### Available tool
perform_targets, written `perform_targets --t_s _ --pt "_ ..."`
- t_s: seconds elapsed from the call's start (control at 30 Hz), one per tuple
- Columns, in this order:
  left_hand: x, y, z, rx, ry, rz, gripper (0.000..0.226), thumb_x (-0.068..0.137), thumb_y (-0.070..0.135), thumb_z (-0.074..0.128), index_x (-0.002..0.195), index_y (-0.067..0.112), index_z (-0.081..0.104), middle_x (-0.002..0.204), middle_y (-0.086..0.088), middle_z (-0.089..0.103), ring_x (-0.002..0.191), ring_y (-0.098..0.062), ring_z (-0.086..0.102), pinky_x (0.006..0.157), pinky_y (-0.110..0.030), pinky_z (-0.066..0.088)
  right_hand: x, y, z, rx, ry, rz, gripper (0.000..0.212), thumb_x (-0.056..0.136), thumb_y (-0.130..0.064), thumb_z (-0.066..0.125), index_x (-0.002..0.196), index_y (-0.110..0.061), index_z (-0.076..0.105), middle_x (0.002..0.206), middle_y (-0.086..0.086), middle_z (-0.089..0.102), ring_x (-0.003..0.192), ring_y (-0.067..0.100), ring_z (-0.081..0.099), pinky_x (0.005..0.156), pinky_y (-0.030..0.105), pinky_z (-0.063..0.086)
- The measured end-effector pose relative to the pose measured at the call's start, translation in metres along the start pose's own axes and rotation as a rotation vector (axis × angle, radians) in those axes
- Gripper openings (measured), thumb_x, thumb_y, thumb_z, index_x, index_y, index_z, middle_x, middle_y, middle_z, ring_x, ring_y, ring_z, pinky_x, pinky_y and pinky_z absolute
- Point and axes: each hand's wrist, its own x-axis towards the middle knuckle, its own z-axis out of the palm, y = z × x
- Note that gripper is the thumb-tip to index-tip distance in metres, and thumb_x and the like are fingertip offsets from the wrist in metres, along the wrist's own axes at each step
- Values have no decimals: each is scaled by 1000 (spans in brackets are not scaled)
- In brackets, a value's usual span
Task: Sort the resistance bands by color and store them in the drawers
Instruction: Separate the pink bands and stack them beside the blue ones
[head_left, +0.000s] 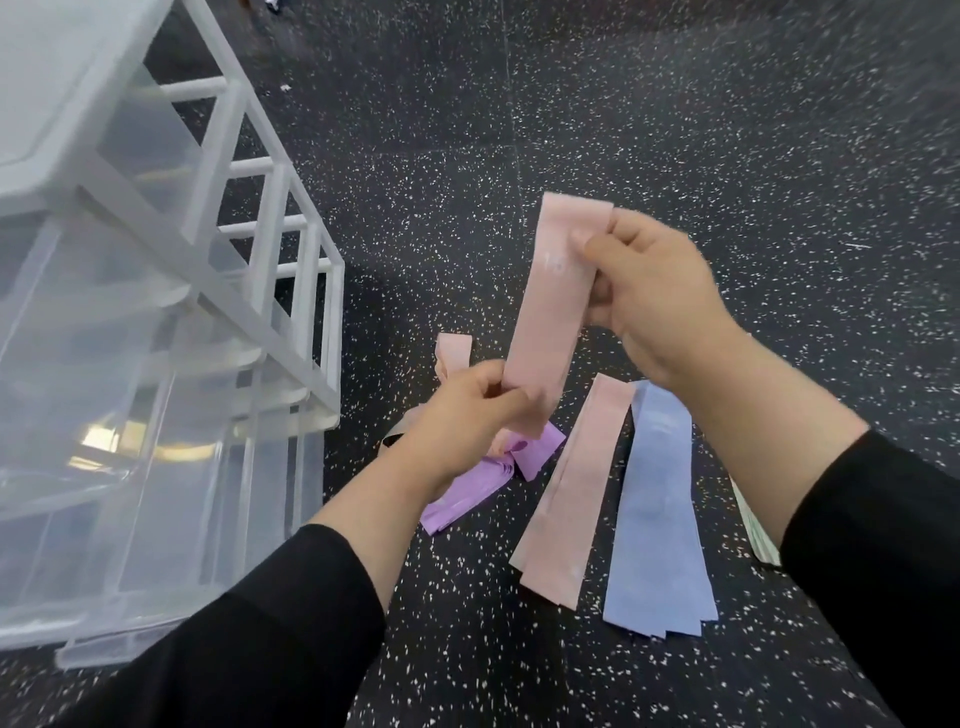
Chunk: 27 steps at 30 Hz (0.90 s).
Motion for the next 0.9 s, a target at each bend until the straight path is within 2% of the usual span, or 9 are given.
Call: perform_targets --t_s 0.1,0.2,0.27,0.4,0.5,0.6,0.7,0.8,0.9 --pt "-2 -22 8 10 -47 -44 18 95 18 67 95 1 64 92 -13 74 83 -21 67 88 -46 55 10 -2 -17 27 103 20 17 101 -9 53 102 -12 70 95 15 69 83 28 64 81 58 59" --pt "-10 -47 13 9 -72 -109 5 95 12 65 99 9 66 88 -4 72 78 -16 63 81 -33 49 19 13 -37 -8 194 103 17 98 -7 51 106 -7 66 97 17 66 85 28 65 80 52 63" --pt "-16 -63 18 24 -75 -156 14 96 7 64 108 14 67 95 2 76 80 -9 67 77 -24 49 27 34 -52 -124 235 174 19 94 -8 49 105 -3 63 93 14 61 82 25 61 76 47 64" --pt "-30 -86 34 -48 -78 -252 24 98 1 58 109 20 64 98 -8 75 76 -17 68 66 -28 53 35 80 -77 -353 273 348 35 84 -15 45 105 11 55 86 12 56 74 24 54 77 56 61" --pt "-36 -99 49 -37 -56 -285 24 96 0 58 109 20 63 88 -5 72 71 -19 65 69 -38 51 32 103 -83 -423 267 417 21 86 -3 43 71 -8 58 77 15 60 66 28 59 78 63 59" --pt "-42 -107 59 43 -42 -303 23 94 7 64 111 21 65 85 3 72 71 -9 64 74 -32 53 35 122 -87 -478 269 436 21 80 0 43 64 -14 46 70 11 47 65 26 49 80 65 56" --pt "-49 -111 66 270 -60 -285 21 92 23 69 113 21 65 93 5 68 78 -6 62 71 -22 48 37 141 -85 -628 216 489 11 83 -8 53 86 -9 64 85 11 51 80 27 50 73 47 55" --pt "-53 -113 67 519 32 -220 35 94 43 62 123 24 63 106 4 59 93 -12 58 78 -27 44 29 149 -69 -1046 127 404 53 94 -28 66 142 -11 52 127 15 58 113 37 58 96 44 49" --pt "-49 -114 59 502 110 -229 35 98 42 57 127 23 62 110 5 60 99 -14 59 87 -29 47 12 152 -26 -1092 -80 73 43 97 -32 64 137 -17 59 129 10 59 118 31 56 99 40 46"
